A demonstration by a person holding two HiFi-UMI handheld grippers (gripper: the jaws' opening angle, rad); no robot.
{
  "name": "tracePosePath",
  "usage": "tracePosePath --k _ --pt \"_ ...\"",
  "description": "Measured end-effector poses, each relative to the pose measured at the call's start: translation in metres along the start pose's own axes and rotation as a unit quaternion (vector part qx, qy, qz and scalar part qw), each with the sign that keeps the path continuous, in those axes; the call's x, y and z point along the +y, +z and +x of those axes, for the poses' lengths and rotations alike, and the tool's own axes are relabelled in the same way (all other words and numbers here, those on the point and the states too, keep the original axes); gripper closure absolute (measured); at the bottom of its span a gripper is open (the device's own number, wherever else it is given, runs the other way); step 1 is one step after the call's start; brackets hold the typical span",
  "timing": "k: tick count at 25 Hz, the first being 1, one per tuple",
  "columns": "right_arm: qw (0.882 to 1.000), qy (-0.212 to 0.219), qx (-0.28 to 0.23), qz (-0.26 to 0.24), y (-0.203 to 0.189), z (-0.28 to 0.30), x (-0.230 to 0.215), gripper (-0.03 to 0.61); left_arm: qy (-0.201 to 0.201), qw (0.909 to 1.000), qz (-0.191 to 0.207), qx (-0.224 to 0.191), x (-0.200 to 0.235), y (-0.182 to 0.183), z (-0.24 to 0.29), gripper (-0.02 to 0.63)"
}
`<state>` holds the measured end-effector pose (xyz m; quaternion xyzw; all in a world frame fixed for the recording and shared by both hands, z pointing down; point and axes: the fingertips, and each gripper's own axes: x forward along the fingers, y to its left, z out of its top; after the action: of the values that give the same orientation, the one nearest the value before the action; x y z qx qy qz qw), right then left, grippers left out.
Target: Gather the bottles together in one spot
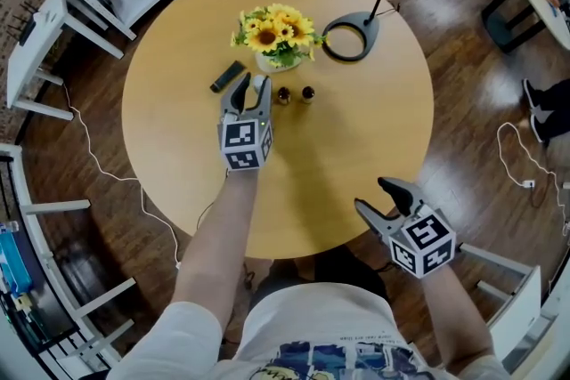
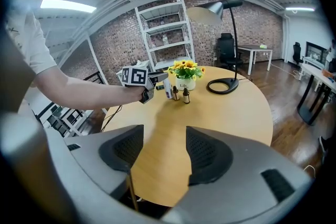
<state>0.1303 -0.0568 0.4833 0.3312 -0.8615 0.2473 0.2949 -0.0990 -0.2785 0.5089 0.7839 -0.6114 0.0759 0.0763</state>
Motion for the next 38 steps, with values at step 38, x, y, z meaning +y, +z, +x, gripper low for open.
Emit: tracePosePath --k 38 --pt "0.998 -0.018 -0.058 -0.019 -0.006 -0.039 0.184 0.304 -0.069 0.9907 -0.013 0.117 0.024 0.043 -0.400 0.453"
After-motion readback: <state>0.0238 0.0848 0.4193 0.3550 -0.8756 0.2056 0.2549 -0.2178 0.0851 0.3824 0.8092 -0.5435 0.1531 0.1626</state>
